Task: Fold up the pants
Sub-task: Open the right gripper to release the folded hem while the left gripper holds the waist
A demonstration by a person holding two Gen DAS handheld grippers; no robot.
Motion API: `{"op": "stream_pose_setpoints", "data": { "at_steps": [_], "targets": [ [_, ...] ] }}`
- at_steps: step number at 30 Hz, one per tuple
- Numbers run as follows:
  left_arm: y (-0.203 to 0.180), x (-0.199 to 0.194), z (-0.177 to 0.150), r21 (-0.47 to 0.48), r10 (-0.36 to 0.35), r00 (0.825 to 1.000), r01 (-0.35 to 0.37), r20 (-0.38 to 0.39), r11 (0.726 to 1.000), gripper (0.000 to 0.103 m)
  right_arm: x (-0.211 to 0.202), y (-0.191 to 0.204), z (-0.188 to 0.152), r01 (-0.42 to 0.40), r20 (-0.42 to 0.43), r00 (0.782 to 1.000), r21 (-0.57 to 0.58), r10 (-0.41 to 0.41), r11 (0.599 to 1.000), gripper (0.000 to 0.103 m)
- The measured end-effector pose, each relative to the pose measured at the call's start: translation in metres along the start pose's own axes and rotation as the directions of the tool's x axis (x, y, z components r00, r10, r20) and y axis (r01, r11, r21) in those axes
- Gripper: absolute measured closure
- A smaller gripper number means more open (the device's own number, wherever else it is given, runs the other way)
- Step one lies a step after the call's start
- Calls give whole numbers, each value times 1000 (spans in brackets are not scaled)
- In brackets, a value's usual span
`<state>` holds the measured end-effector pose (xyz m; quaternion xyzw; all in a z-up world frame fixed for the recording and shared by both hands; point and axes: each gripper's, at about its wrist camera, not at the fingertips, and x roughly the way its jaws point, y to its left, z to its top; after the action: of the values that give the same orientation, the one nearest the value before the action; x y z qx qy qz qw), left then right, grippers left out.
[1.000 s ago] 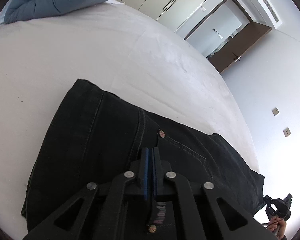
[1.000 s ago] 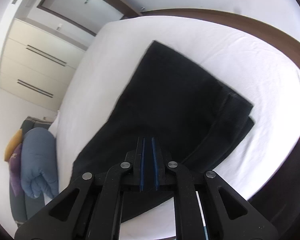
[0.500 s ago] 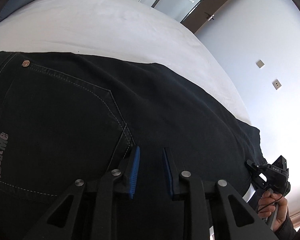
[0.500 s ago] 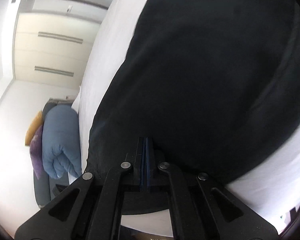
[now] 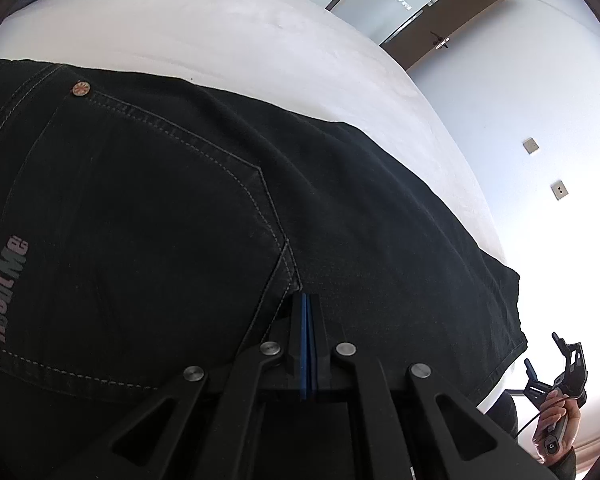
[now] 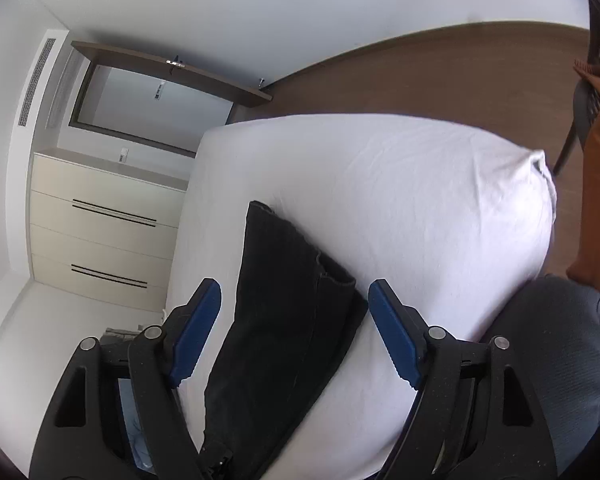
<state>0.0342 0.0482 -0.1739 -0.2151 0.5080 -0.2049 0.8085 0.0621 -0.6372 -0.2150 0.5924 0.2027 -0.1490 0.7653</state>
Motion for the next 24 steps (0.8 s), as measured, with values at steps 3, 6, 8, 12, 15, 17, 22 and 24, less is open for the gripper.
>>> {"op": "stream_pose_setpoints", "data": {
  "at_steps": [3,6,8,12,15,17,22,24],
  "targets": [
    [-3,1,1,8,16,1000,-16,-12,1000,99,14,-10,-23,-7,-50,999,102,12,995,27],
    [-6,4,0,3,16,1000,-16,-14,1000,99,19,-20,-32,-12,-61,998,126,20,992,30],
    [-5,3,0,-2,14,1000,-14,-11,1000,99,22,-24,-36,-30,-56,998,164,40,986,33],
    [-7,5,0,1,15,1000,-15,-12,1000,99,22,-36,-36,-90,-55,993,233,105,968,47],
    [-8,5,-1,1,15,1000,-15,-13,1000,99,26,-43,-40,-120,-39,990,275,136,954,50],
    [-9,6,-1,4,21,1000,-21,-13,1000,99,28,-48,-41,-147,-18,987,304,160,941,51],
    [-12,7,-1,15,33,999,-33,-14,999,99,31,-47,-37,-179,8,982,329,187,927,58],
    [-13,6,-1,17,37,999,-37,-15,999,99,34,-47,-35,-180,4,982,335,190,925,72]
  ]
}}
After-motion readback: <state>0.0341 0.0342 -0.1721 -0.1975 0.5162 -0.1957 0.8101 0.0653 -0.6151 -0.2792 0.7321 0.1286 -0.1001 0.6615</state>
